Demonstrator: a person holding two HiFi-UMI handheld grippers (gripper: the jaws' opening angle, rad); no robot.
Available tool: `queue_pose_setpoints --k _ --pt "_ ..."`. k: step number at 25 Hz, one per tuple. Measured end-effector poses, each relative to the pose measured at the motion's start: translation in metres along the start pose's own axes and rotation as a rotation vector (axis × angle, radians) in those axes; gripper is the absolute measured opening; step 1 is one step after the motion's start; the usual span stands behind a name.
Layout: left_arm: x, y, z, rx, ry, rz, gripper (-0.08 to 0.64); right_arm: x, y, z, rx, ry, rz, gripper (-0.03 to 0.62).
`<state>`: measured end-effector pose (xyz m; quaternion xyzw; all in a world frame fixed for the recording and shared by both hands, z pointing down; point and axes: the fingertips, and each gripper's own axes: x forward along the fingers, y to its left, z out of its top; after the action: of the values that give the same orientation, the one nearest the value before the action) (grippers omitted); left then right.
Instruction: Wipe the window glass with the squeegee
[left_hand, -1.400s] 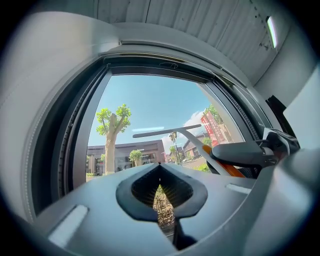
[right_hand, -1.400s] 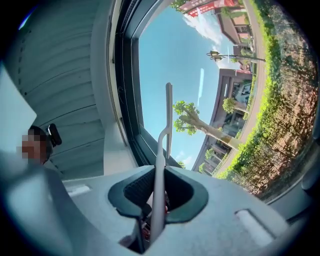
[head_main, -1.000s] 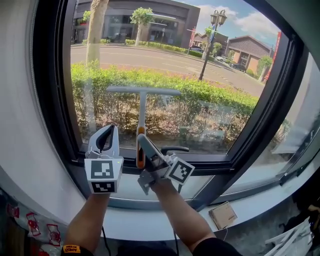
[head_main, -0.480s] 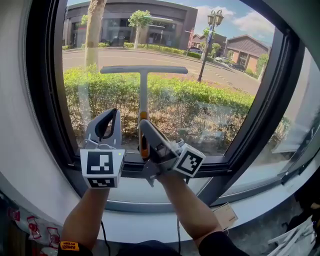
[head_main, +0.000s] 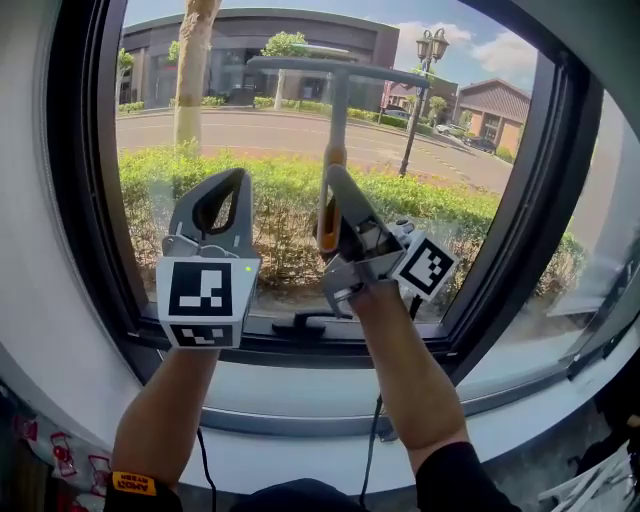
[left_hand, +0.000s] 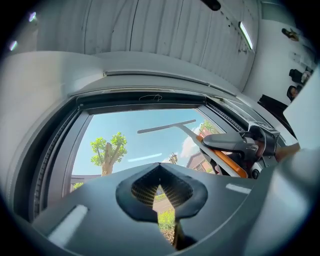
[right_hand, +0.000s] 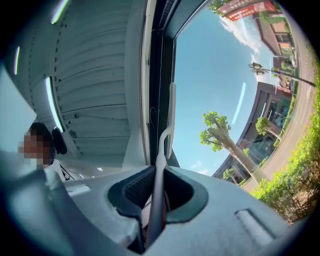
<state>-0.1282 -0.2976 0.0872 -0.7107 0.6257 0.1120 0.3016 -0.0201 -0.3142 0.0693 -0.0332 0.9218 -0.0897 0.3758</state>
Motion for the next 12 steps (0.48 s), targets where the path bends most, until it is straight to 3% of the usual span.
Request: queue_pose_setpoints --k 12 --pt "0.032 -0.017 0.019 0.026 -0.025 0.027 0.014 0.007 -0.014 0.049 -0.014 0.004 0.025 0.048"
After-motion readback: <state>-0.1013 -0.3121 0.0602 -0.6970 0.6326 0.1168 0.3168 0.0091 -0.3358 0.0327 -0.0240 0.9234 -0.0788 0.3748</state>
